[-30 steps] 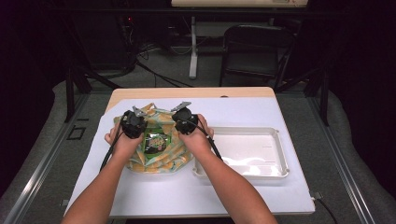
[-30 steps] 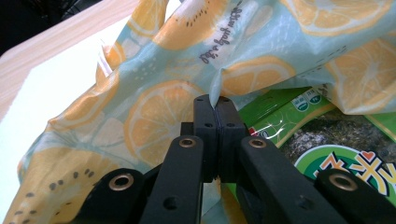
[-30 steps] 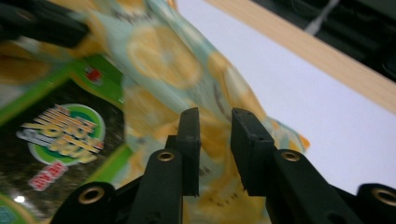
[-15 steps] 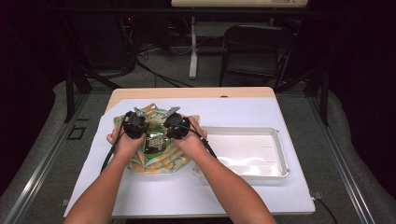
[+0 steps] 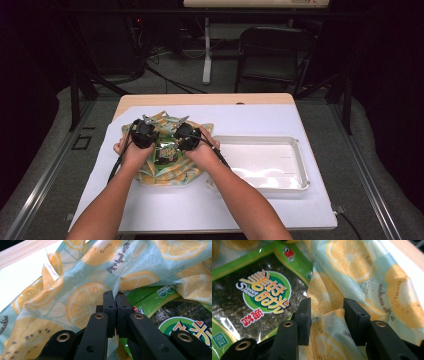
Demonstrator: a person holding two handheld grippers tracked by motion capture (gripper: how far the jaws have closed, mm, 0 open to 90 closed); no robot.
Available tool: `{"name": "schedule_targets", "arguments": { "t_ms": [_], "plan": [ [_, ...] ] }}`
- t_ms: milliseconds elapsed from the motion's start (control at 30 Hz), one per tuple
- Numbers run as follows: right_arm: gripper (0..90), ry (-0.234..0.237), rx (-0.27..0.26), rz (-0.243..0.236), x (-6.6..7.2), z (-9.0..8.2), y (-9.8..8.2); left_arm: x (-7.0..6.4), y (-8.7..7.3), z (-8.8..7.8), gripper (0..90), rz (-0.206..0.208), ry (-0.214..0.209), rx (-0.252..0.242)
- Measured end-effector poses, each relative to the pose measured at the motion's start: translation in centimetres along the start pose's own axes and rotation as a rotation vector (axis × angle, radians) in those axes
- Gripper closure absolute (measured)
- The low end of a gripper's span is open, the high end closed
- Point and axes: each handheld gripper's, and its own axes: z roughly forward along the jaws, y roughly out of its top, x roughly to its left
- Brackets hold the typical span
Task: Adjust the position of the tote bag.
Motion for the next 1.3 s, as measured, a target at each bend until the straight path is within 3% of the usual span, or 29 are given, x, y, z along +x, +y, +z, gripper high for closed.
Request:
{"name": "schedule_targets", "arguments": {
  "t_ms": [567, 767, 933, 1100, 1300],
  "plan": [
    [62.3, 0.087, 0.024, 0.067, 0.6, 0.6, 0.0, -0.1, 0.0, 0.1, 88.3, 0.009, 0.004, 0.004],
    [73.3, 0.094, 0.036, 0.075, 0.6, 0.6, 0.0, 0.0, -0.1, 0.1, 88.3, 0.007, 0.008, 0.01],
    [87.6, 0.07, 0.03, 0.089, 0.5, 0.4, 0.1, 0.2, -0.1, 0.1, 88.2, 0.007, 0.01, 0.009],
    [89.9, 0.028, 0.017, 0.085, 0.1, -0.1, 0.2, 0.4, -0.1, 0.0, 88.1, 0.001, 0.018, 0.007],
    [90.0, -0.041, -0.014, 0.126, -0.7, -0.7, 0.2, 0.7, -0.3, 0.0, 87.6, -0.002, 0.024, 0.014]
  ]
}}
